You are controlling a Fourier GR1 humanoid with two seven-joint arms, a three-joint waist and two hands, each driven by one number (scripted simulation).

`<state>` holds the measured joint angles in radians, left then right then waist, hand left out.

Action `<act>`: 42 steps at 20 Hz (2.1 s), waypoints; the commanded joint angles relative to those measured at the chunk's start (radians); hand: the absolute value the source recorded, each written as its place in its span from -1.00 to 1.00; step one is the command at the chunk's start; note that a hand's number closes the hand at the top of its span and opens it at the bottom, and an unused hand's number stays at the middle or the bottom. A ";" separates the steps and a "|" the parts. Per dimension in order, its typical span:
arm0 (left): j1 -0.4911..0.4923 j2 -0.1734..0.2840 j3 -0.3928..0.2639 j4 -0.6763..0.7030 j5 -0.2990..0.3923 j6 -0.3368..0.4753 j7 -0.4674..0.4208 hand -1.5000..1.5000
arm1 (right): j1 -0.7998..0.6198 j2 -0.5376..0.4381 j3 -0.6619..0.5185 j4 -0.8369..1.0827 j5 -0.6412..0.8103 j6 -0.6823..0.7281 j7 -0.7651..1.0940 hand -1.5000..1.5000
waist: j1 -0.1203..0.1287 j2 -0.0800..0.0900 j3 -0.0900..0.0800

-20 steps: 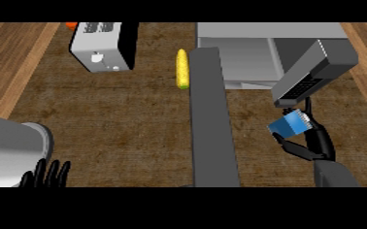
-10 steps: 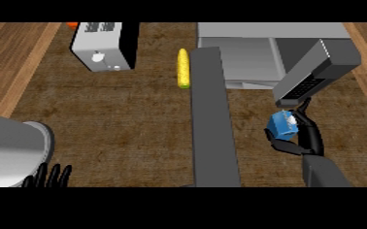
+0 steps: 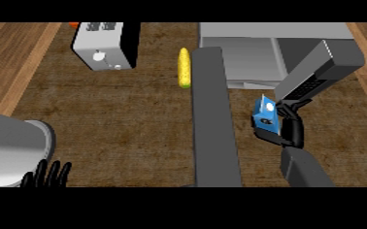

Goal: Pick up the milk, place it into the microwave and close the microwave

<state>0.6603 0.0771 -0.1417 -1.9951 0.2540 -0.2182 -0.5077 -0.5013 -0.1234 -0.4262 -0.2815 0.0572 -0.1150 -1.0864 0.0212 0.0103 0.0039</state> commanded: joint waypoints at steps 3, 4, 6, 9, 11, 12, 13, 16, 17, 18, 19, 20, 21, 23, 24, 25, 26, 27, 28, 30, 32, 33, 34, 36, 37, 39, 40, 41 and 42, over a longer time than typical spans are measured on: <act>0.015 0.015 0.023 0.003 0.030 -0.023 -0.005 -1.00 | -0.006 0.026 0.005 -0.013 -0.004 -0.019 -0.114 1.00 | -0.001 -0.006 -0.002; 0.031 -0.006 -0.016 -0.045 0.005 0.005 0.017 -1.00 | -0.010 0.006 0.013 -0.034 0.000 0.011 -0.108 1.00 | -0.003 -0.007 -0.002; -0.011 -0.020 -0.012 -0.031 0.005 0.033 0.051 -1.00 | 0.003 0.050 0.030 -0.063 0.007 -0.039 -0.100 1.00 | -0.011 -0.008 -0.003; 0.007 0.003 0.039 0.000 0.040 0.001 0.011 -1.00 | 0.103 0.050 0.066 -0.177 0.009 0.017 -0.088 1.00 | -0.029 -0.016 -0.005; 0.000 -0.030 -0.028 0.042 -0.032 0.015 -0.017 -1.00 | 0.130 0.053 0.077 -0.243 0.003 0.000 -0.051 1.00 | -0.033 -0.017 -0.006; 0.035 -0.011 -0.021 -0.075 -0.005 0.027 0.045 -1.00 | 0.113 0.050 0.091 -0.297 0.000 0.000 0.032 1.00 | -0.031 -0.018 -0.005; 0.081 -0.001 -0.022 -0.032 -0.001 -0.016 -0.014 -1.00 | 0.155 0.029 0.101 -0.323 0.006 0.021 0.019 1.00 | -0.029 -0.019 -0.006; 0.092 0.014 -0.020 0.001 -0.008 -0.045 -0.045 -1.00 | 0.264 0.084 0.164 -0.517 0.015 -0.002 0.118 1.00 | -0.037 -0.021 -0.007; 0.088 -0.007 -0.046 -0.041 -0.025 -0.011 -0.016 -1.00 | 0.307 0.076 0.196 -0.573 0.039 -0.005 0.169 1.00 | -0.038 -0.020 -0.006; 0.069 -0.028 -0.060 -0.001 -0.049 0.000 -0.043 -1.00 | 0.344 0.077 0.210 -0.649 0.031 0.013 0.203 1.00 | -0.038 -0.020 -0.006; 0.027 -0.048 -0.077 -0.030 -0.054 0.040 0.017 -1.00 | 0.370 0.084 0.228 -0.711 0.035 0.004 0.258 1.00 | -0.040 -0.018 -0.006; 0.085 0.026 -0.001 -0.065 0.035 -0.034 0.007 -1.00 | 0.435 0.077 0.244 -0.768 0.036 0.032 0.241 1.00 | -0.035 -0.018 -0.006; 0.076 -0.016 -0.033 -0.055 -0.016 0.013 -0.001 -1.00 | 0.475 0.093 0.250 -0.851 0.000 0.075 0.262 1.00 | -0.038 -0.019 -0.006; 0.117 -0.005 -0.018 -0.060 0.008 -0.008 -0.029 -1.00 | 0.533 0.115 0.309 -0.950 0.014 0.101 0.303 1.00 | -0.032 -0.018 -0.006; 0.107 0.019 0.005 -0.088 0.023 -0.006 0.016 -1.00 | 0.504 0.122 0.327 -0.983 -0.018 0.104 0.364 1.00 | -0.030 -0.017 -0.005; 0.123 -0.046 -0.057 -0.008 -0.051 0.010 -0.086 -1.00 | 0.568 0.116 0.304 -1.005 -0.061 0.179 0.319 1.00 | -0.030 -0.018 -0.005; 0.123 -0.013 -0.048 -0.070 -0.005 0.000 -0.008 -1.00 | 0.545 0.122 0.314 -1.052 -0.104 0.200 0.406 1.00 | -0.032 -0.017 -0.005; 0.129 -0.002 -0.009 -0.078 0.029 -0.010 -0.020 -1.00 | 0.544 0.122 0.311 -1.096 -0.134 0.235 0.440 1.00 | -0.030 -0.017 -0.005; 0.076 -0.003 0.009 -0.023 0.032 -0.008 -0.016 -1.00 | 0.552 0.123 0.381 -1.073 -0.205 0.186 0.405 1.00 | -0.028 -0.014 -0.005; 0.087 -0.008 0.005 -0.031 0.026 -0.006 -0.028 -1.00 | 0.563 0.123 0.388 -1.174 -0.194 0.167 0.500 1.00 | -0.022 -0.013 -0.004; 0.130 0.011 0.002 -0.015 0.017 -0.045 -0.071 -1.00 | 0.583 0.123 0.472 -1.251 -0.194 0.077 0.548 1.00 | -0.018 -0.014 -0.005; 0.089 0.018 0.038 0.001 0.041 -0.041 -0.051 -1.00 | 0.504 0.123 0.436 -1.130 -0.168 0.064 0.502 1.00 | -0.015 -0.011 -0.004; 0.065 -0.001 0.011 0.033 0.009 -0.035 -0.067 -1.00 | 0.519 0.123 0.484 -1.177 -0.158 -0.017 0.512 1.00 | -0.017 -0.012 -0.004; 0.100 0.020 0.039 0.009 0.056 -0.057 -0.060 -1.00 | 0.495 0.108 0.451 -1.203 -0.095 -0.017 0.560 1.00 | -0.016 -0.012 -0.004; 0.094 -0.013 -0.015 -0.040 0.015 -0.005 -0.008 -1.00 | 0.487 0.123 0.518 -1.192 -0.085 -0.087 0.550 1.00 | -0.016 -0.011 -0.004; 0.100 -0.012 -0.006 0.011 -0.003 -0.031 -0.068 -1.00 | 0.414 0.123 0.548 -1.140 -0.079 -0.159 0.590 1.00 | -0.012 -0.011 -0.004; 0.074 0.031 0.085 0.048 0.062 -0.070 -0.084 -1.00 | 0.398 0.123 0.485 -1.096 -0.074 -0.100 0.553 1.00 | -0.013 -0.011 -0.004; 0.041 0.006 0.038 -0.035 0.040 0.005 0.030 -1.00 | 0.323 0.123 0.515 -1.027 -0.081 -0.157 0.591 1.00 | -0.011 -0.009 -0.003; 0.104 0.016 0.057 0.042 0.032 -0.064 -0.091 -1.00 | 0.339 0.123 0.520 -1.014 -0.107 -0.154 0.559 1.00 | -0.010 -0.010 -0.004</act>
<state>0.7462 0.0880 -0.1040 -1.9907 0.2904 -0.2564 -0.5553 -0.0901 -0.0011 0.0720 -1.3739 -0.0421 -0.2098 -0.5342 0.0079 -0.0007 -0.0001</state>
